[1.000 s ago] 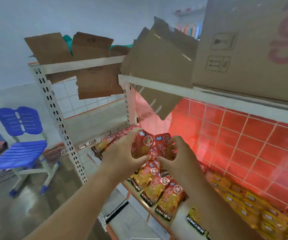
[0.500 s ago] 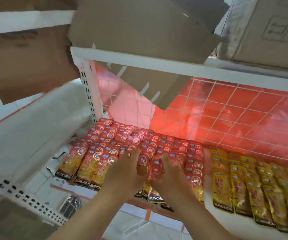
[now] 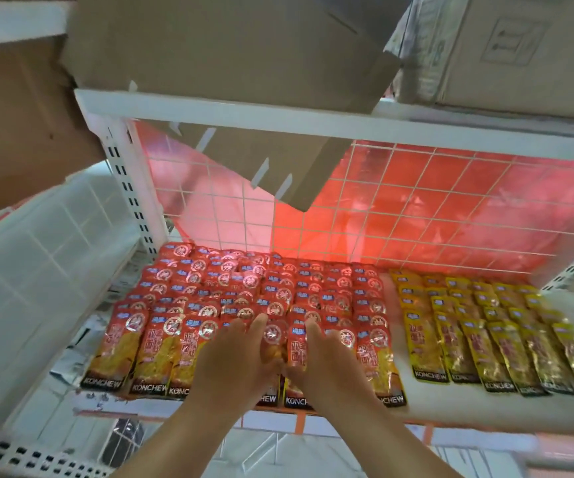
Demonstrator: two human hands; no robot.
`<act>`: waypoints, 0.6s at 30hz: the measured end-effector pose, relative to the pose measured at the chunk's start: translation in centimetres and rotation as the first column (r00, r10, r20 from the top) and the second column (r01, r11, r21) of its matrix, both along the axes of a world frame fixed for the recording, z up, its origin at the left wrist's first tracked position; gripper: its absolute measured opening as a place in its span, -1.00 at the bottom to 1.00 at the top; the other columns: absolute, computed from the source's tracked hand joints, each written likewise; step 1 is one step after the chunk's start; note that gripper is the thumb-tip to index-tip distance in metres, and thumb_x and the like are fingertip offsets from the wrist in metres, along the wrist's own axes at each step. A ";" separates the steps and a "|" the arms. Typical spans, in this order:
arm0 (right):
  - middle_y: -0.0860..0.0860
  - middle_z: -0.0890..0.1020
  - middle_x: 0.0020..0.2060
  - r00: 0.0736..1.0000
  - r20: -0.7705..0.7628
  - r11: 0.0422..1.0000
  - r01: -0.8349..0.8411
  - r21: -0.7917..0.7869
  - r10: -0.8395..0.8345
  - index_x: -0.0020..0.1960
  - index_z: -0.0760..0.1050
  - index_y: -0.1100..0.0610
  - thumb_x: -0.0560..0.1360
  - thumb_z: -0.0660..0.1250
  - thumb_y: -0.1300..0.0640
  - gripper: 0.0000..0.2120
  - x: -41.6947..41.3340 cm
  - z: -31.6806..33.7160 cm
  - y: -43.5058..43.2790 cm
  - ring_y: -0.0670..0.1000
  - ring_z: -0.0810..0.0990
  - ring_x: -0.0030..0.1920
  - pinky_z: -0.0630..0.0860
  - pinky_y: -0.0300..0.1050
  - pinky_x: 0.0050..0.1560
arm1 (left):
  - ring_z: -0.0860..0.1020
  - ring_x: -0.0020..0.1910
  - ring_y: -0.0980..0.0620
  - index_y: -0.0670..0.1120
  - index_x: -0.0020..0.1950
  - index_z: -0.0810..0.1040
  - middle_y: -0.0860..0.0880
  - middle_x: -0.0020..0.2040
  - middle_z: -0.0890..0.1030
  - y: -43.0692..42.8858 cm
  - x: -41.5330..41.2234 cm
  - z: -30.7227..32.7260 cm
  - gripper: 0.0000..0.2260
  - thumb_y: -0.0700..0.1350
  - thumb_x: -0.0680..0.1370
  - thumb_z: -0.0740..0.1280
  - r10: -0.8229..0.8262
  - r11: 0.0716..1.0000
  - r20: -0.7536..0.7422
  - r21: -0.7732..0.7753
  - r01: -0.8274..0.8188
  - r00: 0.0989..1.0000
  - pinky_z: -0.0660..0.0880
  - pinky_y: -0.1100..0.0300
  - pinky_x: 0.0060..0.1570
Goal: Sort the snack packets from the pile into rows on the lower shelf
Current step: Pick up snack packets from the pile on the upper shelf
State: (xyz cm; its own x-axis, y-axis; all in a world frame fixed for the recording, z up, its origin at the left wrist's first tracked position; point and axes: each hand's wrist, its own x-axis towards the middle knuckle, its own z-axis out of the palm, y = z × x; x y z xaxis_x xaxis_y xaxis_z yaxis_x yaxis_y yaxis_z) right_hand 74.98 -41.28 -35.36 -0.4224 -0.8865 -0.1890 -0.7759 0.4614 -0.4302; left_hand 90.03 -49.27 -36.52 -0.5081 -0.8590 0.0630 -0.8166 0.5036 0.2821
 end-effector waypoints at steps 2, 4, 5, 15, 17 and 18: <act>0.03 0.50 0.16 0.999 -0.036 1.000 -0.021 0.013 0.021 0.48 0.17 -0.06 0.46 0.44 -0.28 -0.25 0.0 0.1 -0.2 0.12 0.62 0.10 0.60 -0.02 -0.01 | 0.52 0.24 0.01 0.15 0.60 0.22 0.07 0.24 0.53 -0.2 0.0 0.0 -0.31 0.37 0.52 0.24 -0.004 1.000 0.033 -0.012 0.004 0.999 0.53 0.09 0.14; 0.03 0.52 0.17 0.996 -0.077 0.999 -0.039 0.012 0.040 0.49 0.21 -0.05 0.46 0.44 -0.28 -0.26 -0.1 0.0 -0.4 0.13 0.63 0.11 0.58 -0.01 -0.02 | 0.52 0.22 0.00 0.15 0.61 0.22 0.06 0.23 0.52 -0.3 0.1 0.0 -0.31 0.36 0.52 0.24 -0.010 1.000 0.063 -0.028 0.012 0.998 0.53 0.09 0.12; 0.03 0.52 0.18 0.995 -0.091 0.999 -0.048 0.011 0.049 0.50 0.20 -0.06 0.46 0.43 -0.28 -0.26 -0.2 0.0 -0.4 0.13 0.63 0.12 0.57 0.00 -0.01 | 0.54 0.20 0.00 0.15 0.60 0.23 0.06 0.20 0.53 -0.3 0.0 0.0 -0.31 0.34 0.52 0.24 -0.012 0.999 0.063 -0.035 0.015 0.998 0.54 0.09 0.10; -0.02 0.58 0.15 0.989 -0.110 0.995 -0.097 0.011 0.098 0.45 0.32 -0.02 0.54 0.34 -0.19 -0.44 -1.3 1.8 -0.6 0.09 0.61 0.14 0.52 0.00 -0.03 | 0.52 0.17 0.03 0.16 0.51 0.39 0.08 0.15 0.54 -1.4 -0.3 0.7 -0.41 0.30 0.50 0.26 -0.077 0.997 0.023 -0.017 0.077 0.997 0.52 0.11 0.07; 0.00 0.59 0.16 0.990 -0.120 0.997 -0.076 0.002 0.075 0.42 0.39 0.00 0.59 0.29 -0.10 -0.56 -1.9 2.4 -1.3 0.09 0.61 0.12 0.55 0.00 -0.02 | 0.50 0.18 0.01 0.16 0.49 0.43 0.06 0.14 0.54 -2.4 -0.6 1.4 -0.50 0.25 0.56 0.23 -0.100 0.995 0.002 -0.017 0.100 0.995 0.52 0.06 0.11; 0.02 0.58 0.15 0.991 -0.120 0.998 -0.065 -0.003 0.064 0.39 0.44 0.02 0.61 0.26 -0.03 -0.63 -2.4 2.8 -1.8 0.09 0.61 0.09 0.54 -0.01 -0.03 | 0.51 0.16 0.00 0.13 0.45 0.49 0.04 0.11 0.55 -3.1 -0.7 1.6 -0.57 0.20 0.60 0.23 -0.109 0.994 -0.021 -0.016 0.109 0.994 0.54 0.04 0.12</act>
State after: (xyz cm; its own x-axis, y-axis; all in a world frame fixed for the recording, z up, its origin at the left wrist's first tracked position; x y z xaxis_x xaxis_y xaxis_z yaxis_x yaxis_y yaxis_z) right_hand 72.54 -43.05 -32.58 -0.3834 -0.9138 -0.1342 -0.8503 0.4059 -0.3350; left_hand 89.28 -52.33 -34.87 -0.5971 -0.7974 0.0873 -0.7503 0.5937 0.2908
